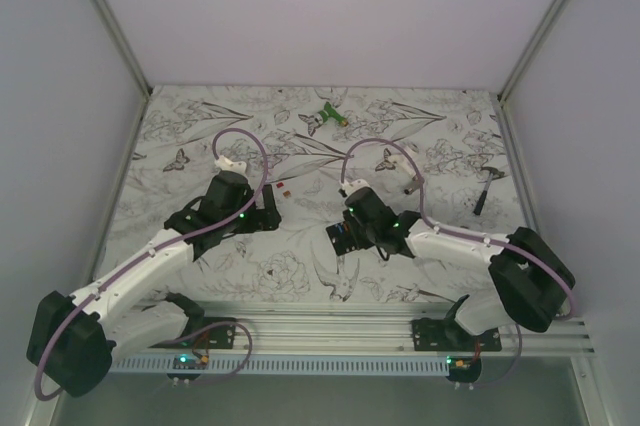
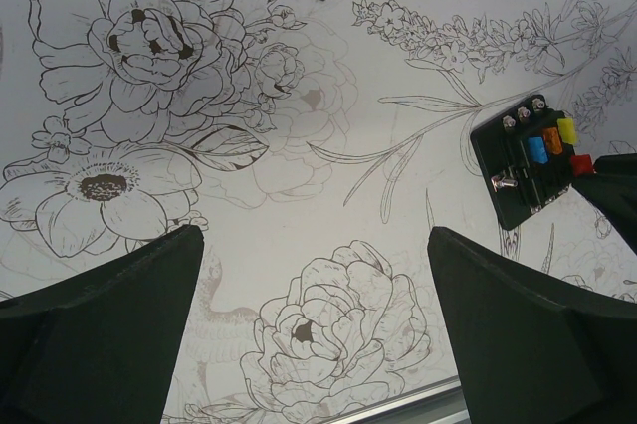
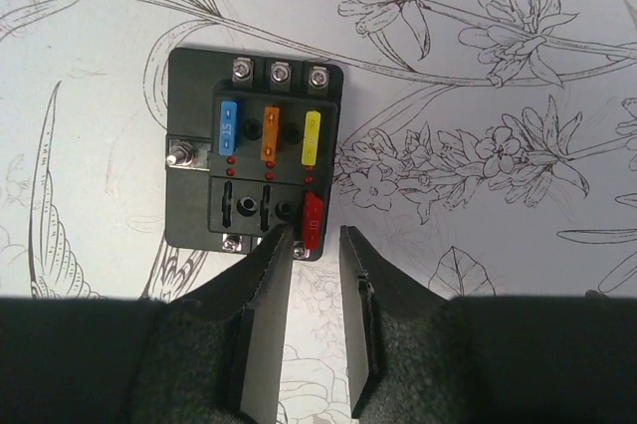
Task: Snap on the fuse box
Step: Install the fuse at the fuse box base.
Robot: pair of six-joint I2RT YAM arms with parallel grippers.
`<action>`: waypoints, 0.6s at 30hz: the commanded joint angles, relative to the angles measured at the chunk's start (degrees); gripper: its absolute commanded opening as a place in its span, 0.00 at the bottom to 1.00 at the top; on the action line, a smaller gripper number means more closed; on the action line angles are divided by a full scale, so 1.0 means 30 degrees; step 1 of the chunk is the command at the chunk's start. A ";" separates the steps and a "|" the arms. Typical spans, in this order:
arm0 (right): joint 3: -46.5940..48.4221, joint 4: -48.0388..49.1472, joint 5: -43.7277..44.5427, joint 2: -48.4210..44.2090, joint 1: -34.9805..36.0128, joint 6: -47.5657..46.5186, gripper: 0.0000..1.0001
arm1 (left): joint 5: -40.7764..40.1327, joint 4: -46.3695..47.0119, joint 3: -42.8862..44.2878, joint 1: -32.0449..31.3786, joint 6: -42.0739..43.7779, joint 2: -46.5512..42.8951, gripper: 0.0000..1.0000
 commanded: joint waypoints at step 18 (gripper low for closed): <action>0.3633 -0.3598 -0.2256 0.1188 -0.1230 0.1683 0.30 | 0.0394 -0.0421 0.0174 0.0174 0.0022 -0.0206 1.00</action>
